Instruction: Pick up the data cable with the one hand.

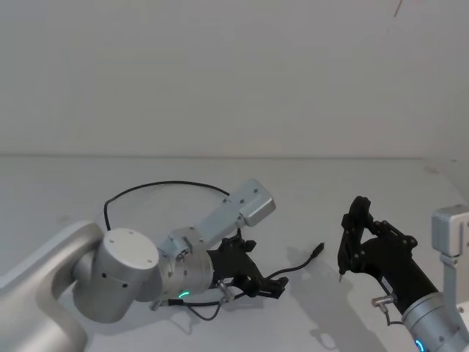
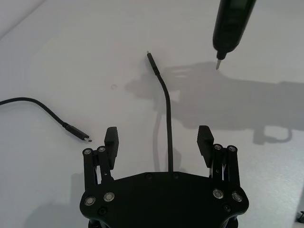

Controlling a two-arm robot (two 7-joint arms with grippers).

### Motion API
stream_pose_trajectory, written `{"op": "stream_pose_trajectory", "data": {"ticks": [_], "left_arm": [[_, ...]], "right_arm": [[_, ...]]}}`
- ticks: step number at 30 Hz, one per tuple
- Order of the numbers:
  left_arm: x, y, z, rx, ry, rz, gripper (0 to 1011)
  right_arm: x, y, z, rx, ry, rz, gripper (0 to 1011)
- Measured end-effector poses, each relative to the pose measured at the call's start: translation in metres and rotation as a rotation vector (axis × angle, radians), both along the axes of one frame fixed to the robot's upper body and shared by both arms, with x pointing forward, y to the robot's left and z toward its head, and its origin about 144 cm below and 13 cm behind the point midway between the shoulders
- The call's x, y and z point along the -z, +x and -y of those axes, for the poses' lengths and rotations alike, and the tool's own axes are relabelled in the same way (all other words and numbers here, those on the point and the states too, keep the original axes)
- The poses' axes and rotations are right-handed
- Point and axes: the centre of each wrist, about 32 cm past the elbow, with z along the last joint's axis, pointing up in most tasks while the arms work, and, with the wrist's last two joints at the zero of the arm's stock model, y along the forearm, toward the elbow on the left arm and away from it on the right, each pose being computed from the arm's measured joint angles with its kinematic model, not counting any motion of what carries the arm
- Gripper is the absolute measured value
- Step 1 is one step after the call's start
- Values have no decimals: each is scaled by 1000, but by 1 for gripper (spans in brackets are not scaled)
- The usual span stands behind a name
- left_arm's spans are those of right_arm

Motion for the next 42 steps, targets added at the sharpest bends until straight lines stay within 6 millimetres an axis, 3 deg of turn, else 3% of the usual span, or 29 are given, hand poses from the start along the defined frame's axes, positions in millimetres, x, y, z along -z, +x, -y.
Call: {"op": "stream_pose_trajectory", "data": {"ticks": [7,12,22,35,42], "left_arm": [[4,4,7,-6,22,0,1000],[6,5,10,-7,31,-1,918],[8,7,13,-10,44,-2,636],[9,7,15,-11,50,-2,198],[10,8,15,-11,51,-3,35]], "right_arm": [[0,0,0,0,0,0,279],[0,0,0,0,0,0,279],[0,0,0,0,0,0,279],[0,0,0,0,0,0,279],[0,0,0,0,0,0,279]]}}
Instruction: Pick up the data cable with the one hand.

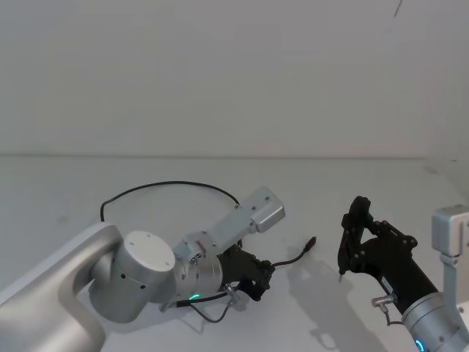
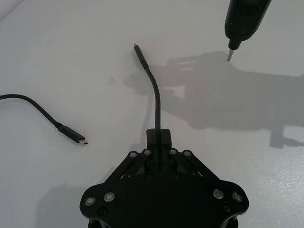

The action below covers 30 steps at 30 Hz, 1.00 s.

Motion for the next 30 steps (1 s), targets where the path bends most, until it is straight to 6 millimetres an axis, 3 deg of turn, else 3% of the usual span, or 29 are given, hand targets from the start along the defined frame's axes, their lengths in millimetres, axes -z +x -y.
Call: {"op": "stream_pose_trajectory", "data": {"ticks": [16,30], "left_arm": [[0,-1,-5,26,-36,9,34],[0,-5,-34,160,-149,123,34]], "right_arm": [[-4,0,-1,-5,-4,14,279],[-32,-3,-5,-29,-57,134,279]]}}
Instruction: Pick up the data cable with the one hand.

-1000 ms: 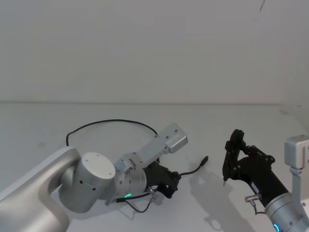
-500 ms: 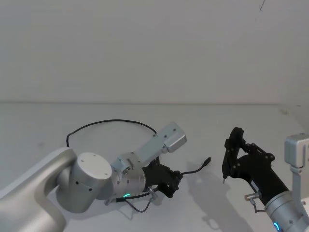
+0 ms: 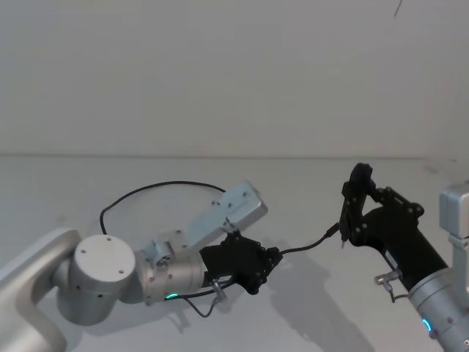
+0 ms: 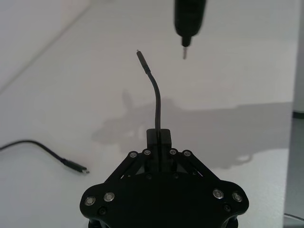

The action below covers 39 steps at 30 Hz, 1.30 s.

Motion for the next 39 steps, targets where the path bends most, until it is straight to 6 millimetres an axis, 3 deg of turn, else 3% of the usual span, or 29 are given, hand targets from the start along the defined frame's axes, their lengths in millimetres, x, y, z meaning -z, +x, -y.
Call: {"op": "stream_pose_trajectory", "data": {"ticks": [19,39], "left_arm": [[-3,-5,-27,120,-74,121,34],[-3,-6,-33,144,-85,148,34]], "right_arm": [[-31,0,6,45,-86,119,279],[-29,15,13,39,-42,128,279]]}}
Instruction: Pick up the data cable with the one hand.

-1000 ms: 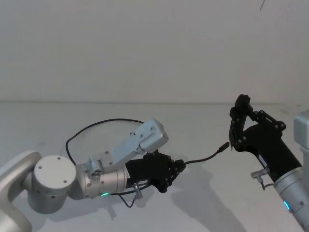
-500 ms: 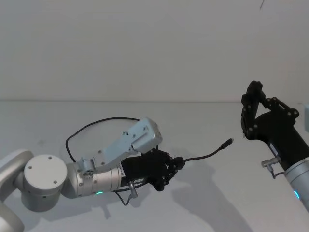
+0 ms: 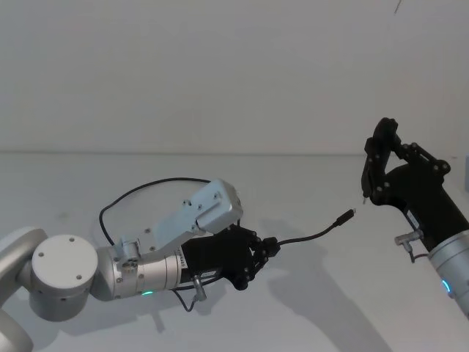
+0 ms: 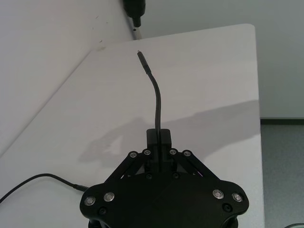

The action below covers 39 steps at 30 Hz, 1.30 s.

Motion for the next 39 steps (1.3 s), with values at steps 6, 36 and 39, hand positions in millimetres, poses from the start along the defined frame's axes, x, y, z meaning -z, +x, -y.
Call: {"op": "stream_pose_trajectory", "data": {"ticks": [6,36,39], "left_arm": [[0,0,-1,3,-1,3,34],[0,0,-1,6,-3,7,34],[0,0,-1,6,-3,7,34]], "right_arm": [[3,8,1,-13,19,-6,279],[5,14,5,-41,67,-54,279],[5,14,4,-44,70,-57,279]]}}
